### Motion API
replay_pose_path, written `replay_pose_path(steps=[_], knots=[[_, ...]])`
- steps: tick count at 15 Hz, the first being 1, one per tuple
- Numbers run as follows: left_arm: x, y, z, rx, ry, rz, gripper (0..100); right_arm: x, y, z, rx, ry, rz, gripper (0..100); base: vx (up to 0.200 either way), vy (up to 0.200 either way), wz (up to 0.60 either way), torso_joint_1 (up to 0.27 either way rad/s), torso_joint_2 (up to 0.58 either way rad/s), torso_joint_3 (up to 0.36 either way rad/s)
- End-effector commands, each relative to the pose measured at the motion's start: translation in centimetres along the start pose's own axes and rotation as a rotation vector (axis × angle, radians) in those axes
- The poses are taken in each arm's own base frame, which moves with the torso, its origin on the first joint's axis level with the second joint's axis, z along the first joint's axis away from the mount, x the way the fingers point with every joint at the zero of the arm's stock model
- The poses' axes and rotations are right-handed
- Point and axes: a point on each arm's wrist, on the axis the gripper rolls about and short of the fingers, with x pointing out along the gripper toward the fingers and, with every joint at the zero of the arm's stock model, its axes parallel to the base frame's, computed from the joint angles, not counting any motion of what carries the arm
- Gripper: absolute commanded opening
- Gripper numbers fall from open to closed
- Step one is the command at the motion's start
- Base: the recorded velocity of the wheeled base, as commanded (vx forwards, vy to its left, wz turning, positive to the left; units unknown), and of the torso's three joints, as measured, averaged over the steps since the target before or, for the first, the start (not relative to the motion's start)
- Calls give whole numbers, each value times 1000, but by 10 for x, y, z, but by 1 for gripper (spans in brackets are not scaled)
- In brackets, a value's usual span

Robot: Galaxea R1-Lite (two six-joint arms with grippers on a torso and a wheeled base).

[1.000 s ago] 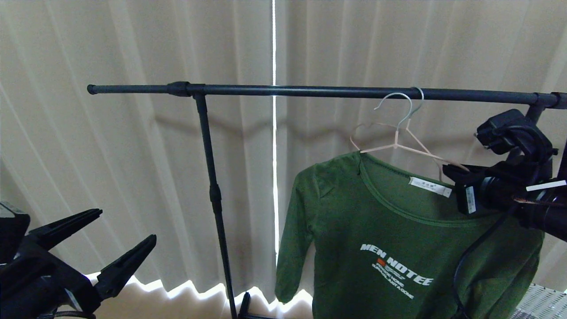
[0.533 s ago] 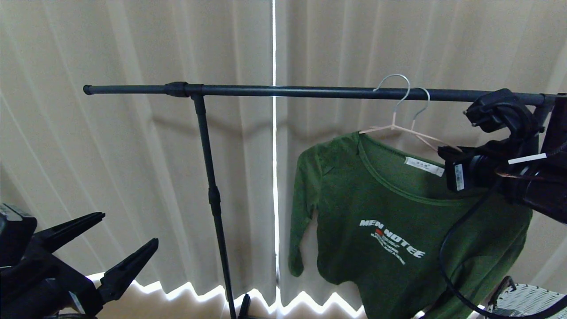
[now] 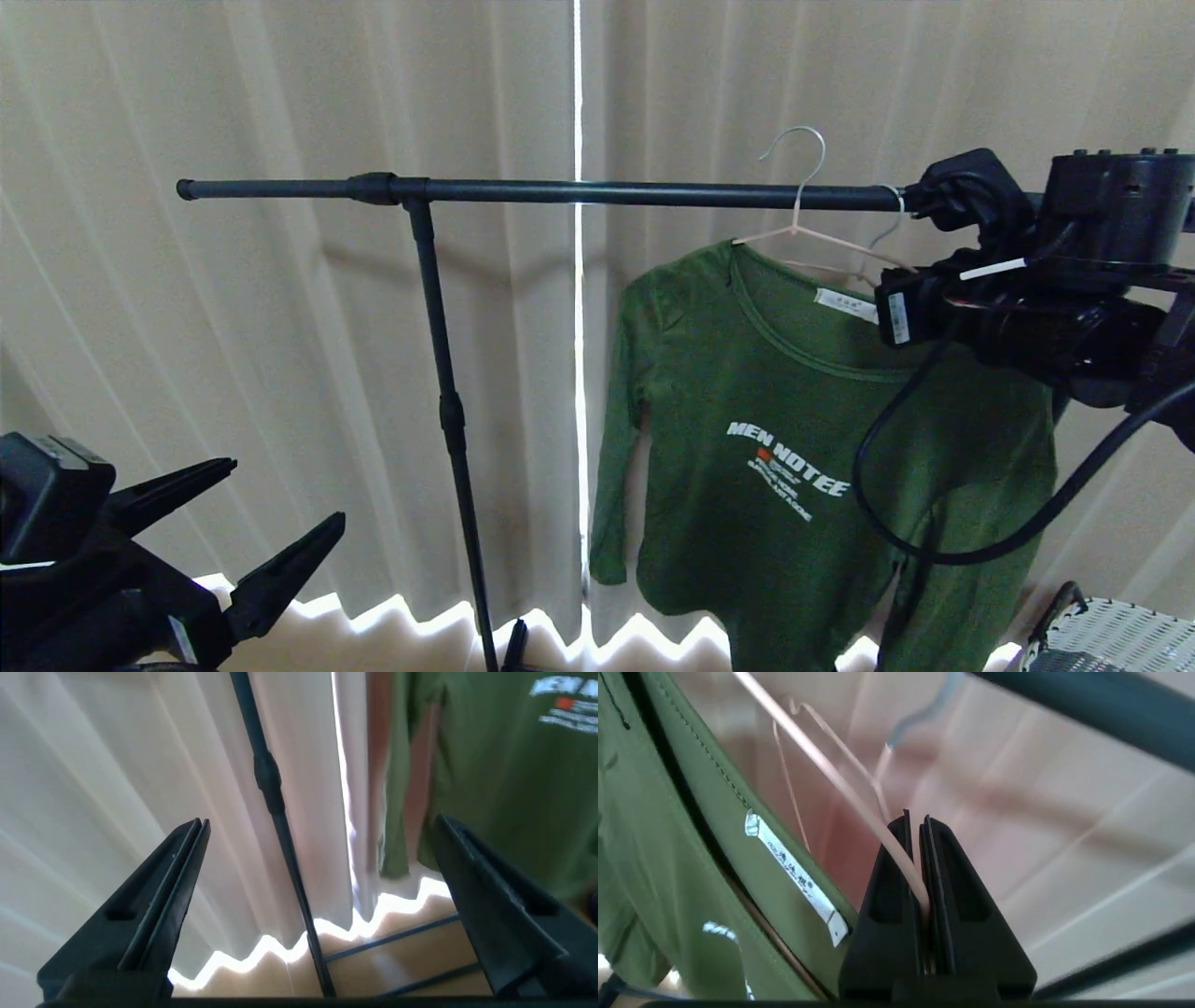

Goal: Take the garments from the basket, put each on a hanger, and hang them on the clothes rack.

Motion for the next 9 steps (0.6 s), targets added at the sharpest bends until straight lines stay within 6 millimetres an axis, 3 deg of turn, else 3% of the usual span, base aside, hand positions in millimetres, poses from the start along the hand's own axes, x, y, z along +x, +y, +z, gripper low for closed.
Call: replay_pose_path(steps=[1,9], knots=[[3,0,-2,0,18,-4,100,18,15,-6,-21,36,-11,0,0,0,0,0,0,0],[3,-1,-3,1,22,-6,100,16,38,-10,-69,66,25,0,0,0,0,0,0,0]])
